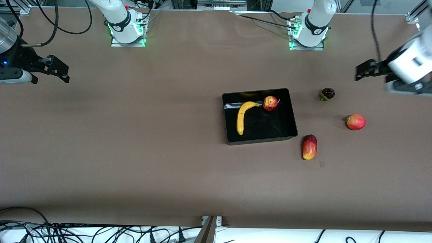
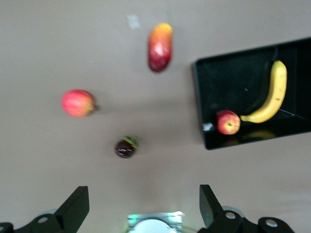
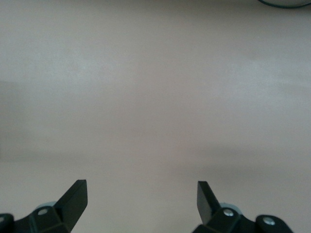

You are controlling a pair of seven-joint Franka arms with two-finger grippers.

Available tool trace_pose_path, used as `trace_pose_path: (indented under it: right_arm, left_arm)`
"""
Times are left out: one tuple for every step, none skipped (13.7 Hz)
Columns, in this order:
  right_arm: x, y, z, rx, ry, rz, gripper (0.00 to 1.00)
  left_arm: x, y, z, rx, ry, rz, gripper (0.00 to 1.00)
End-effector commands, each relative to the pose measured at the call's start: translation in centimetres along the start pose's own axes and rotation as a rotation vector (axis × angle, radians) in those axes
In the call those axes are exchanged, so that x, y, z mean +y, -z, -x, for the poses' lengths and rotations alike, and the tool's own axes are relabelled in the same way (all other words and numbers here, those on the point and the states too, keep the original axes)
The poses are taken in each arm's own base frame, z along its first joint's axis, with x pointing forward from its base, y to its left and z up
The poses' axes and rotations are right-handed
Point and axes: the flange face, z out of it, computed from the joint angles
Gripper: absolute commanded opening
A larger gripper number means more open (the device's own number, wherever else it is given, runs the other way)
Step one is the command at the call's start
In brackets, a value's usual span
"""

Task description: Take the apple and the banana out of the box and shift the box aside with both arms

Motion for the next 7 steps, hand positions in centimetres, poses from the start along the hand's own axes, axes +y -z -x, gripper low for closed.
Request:
trace_pose_path:
  right_arm:
    - [0.2,0.5,-0.1,-0.003,0.017,0.010,1.00]
    - [0.2,0.5,-0.1,-0.003,0.017,0.010,1.00]
    - [0.2,0.5,-0.1,-0.003,0.017,0.010,1.00]
    - [0.2,0.5,-0.1,-0.003,0.017,0.010,1.00]
    - [0.2,0.5,-0.1,-0.003,0.017,0.010,1.00]
    - [0.2,0.5,-0.1,-0.003,0.018,0.010,1.00]
    - [0.2,0.5,-0.1,-0.003,0.018,0.010,1.00]
  left_arm:
    - [4.5,-5.1,-2.3,-0.033,0.076,0.028,1.00]
    - [6.2,-7.4,-3.1,-0.022,0.113,0.025,1.00]
    - [8.2,-10.3,-4.0,-0.012,0.158,0.023,1.00]
    - [10.5,-13.4,-4.8,-0.016,0.184,0.020,1.00]
    - [13.0,-16.2,-5.5,-0.022,0.181,0.017,1.00]
    - [14.8,-18.7,-6.0,-0.031,0.181,0.012,1.00]
    - [16.0,-20.7,-6.4,-0.043,0.160,0.006,1.00]
